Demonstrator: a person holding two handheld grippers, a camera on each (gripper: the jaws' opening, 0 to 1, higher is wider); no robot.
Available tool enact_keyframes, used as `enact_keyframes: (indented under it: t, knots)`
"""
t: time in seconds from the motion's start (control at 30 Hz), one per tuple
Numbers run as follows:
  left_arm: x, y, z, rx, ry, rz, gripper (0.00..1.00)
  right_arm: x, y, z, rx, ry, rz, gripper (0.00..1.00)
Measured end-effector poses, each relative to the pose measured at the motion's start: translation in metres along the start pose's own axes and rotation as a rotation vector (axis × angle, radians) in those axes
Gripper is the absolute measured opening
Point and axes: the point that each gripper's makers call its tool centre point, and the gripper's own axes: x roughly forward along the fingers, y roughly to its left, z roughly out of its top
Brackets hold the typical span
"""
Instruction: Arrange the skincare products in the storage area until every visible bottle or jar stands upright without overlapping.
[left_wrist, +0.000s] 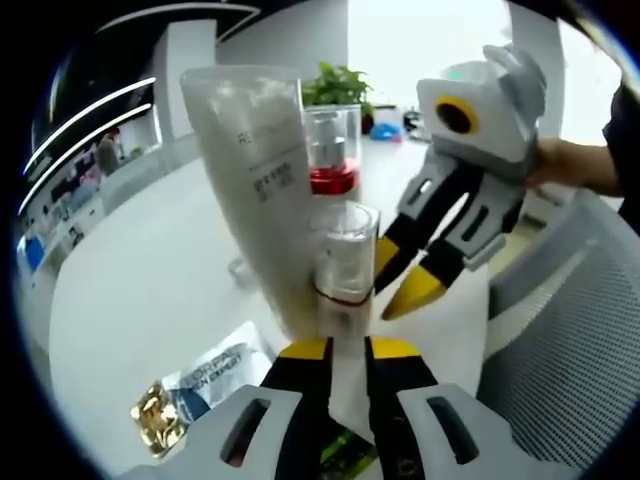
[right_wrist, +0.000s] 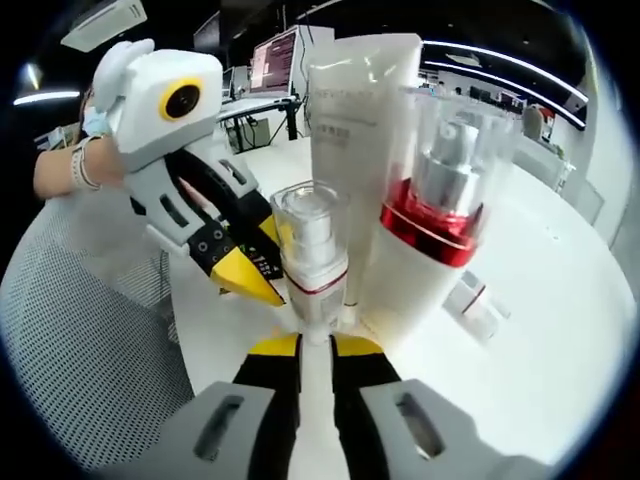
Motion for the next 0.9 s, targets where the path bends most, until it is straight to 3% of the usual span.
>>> enact_keyframes:
  t: [0.3,0.57,0.9]
  knots:
    - [-0.011,-0.005,-0.003,0.039,0.037,-0.021,0.12,-0.018,-0.002,0.006,-0.006,-0.02,-0.021,0.13]
    - [-0.039,0.006,-0.003,0.039,0.046,0.028,0.21,-0.033,0.001,0.008,-0.03,-0.011,-0.056,0.18]
    - [-0.081,0.02,-0.004,0.011,0.04,0.126,0.47,-0.054,0.006,0.022,-0.001,-0.06,-0.077,0.4]
